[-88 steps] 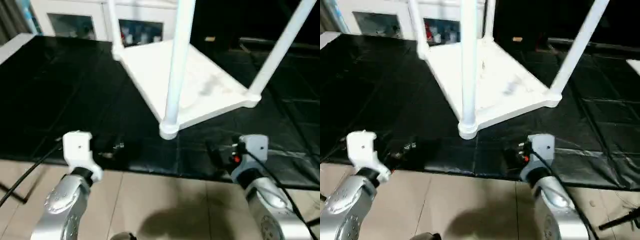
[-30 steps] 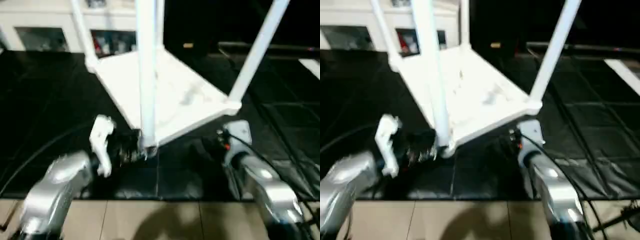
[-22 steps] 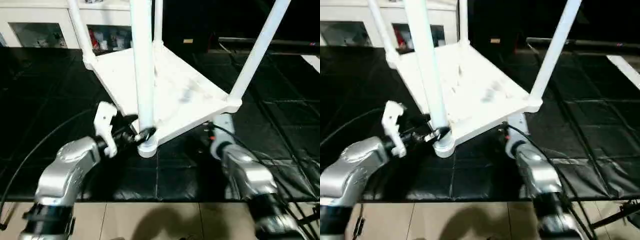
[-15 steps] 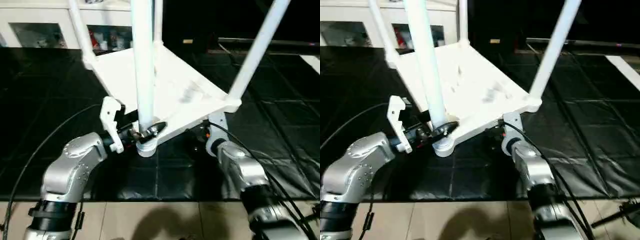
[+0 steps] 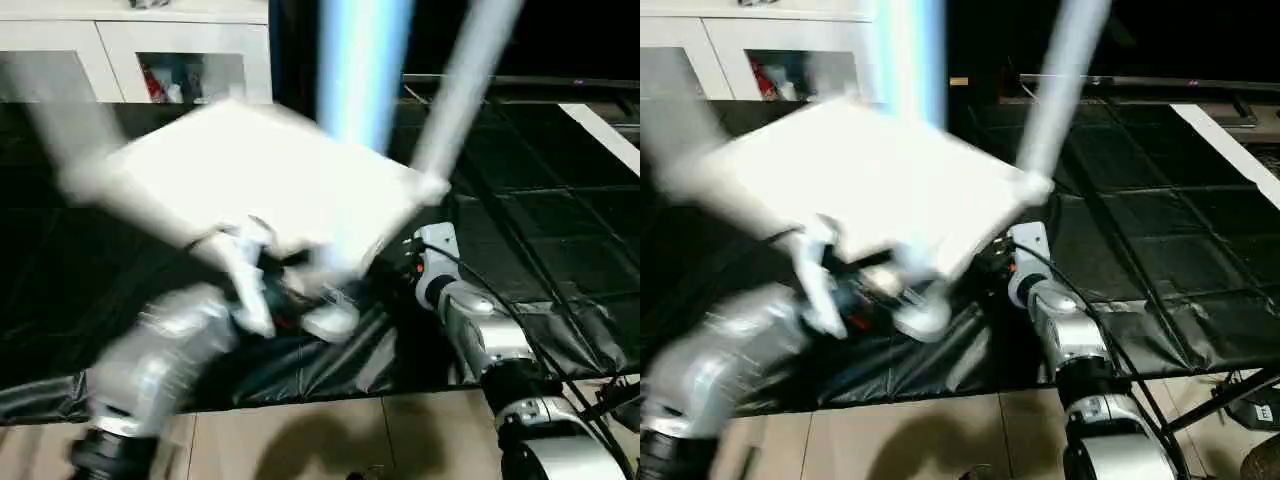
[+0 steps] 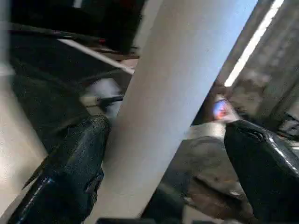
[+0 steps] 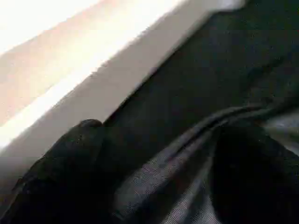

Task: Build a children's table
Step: Rotate table base

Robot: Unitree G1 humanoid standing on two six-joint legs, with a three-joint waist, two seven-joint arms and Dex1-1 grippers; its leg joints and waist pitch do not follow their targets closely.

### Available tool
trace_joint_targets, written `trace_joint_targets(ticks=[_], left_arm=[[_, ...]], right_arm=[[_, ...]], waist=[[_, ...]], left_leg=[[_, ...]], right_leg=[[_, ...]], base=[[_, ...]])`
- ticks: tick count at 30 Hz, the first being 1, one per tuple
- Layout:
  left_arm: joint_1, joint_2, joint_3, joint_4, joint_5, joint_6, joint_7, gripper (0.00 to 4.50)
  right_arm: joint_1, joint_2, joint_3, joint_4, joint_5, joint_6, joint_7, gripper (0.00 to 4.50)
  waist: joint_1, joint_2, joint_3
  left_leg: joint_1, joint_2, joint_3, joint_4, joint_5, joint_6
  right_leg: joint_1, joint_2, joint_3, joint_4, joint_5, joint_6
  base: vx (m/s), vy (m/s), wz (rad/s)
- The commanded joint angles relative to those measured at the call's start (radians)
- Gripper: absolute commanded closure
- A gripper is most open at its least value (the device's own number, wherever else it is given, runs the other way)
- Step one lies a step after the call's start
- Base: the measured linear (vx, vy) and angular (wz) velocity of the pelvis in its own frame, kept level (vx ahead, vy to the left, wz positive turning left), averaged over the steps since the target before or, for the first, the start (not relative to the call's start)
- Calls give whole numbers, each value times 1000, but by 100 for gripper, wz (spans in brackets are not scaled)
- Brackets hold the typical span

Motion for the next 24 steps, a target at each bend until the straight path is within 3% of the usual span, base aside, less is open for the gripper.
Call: trace_joint_targets(ticks=[1,3,5,9,14,24], left_arm=[[-21,-31,-88,-70,-54,12,-38,15],[-22,-36,-92,-69,-47,10,-33,15],[-40,-42,-71,1,55,-45,43,15],[-51,6,-39,41,107,-74,59,15],[-53,58,10,55,112,-87,62,15],[-75,52,33,105,155,-139,115,15]], right_arm=[[-32,44,43,14,1,-12,39,6],[-35,46,43,21,-2,-16,41,6],[-45,53,37,48,-16,-30,17,6],[-41,51,18,69,-16,-35,-1,6],[-11,47,18,56,-14,-38,5,6],[8,46,5,50,-7,-44,-1,6]], waist=[[21,5,-68],[24,6,-68],[29,12,-67],[41,8,-63],[56,14,-66],[63,15,-69]], left_leg=[[-16,26,5,-69,-3,72],[-13,29,7,-68,-7,74],[-10,31,9,-69,-11,74],[-3,32,12,-73,-61,48],[2,31,14,-75,-50,16],[-1,30,16,-74,-48,17]], right_leg=[[73,-66,35,-54,31,-293],[69,-64,35,-53,40,-296],[65,-61,34,-53,44,-298],[62,-62,36,-60,-31,-270],[58,-58,35,-53,-2,-246],[59,-61,36,-54,7,-248]], base=[[0,0,0],[0,0,0],[0,0,0],[0,0,0],[0,0,0],[0,0,0]])
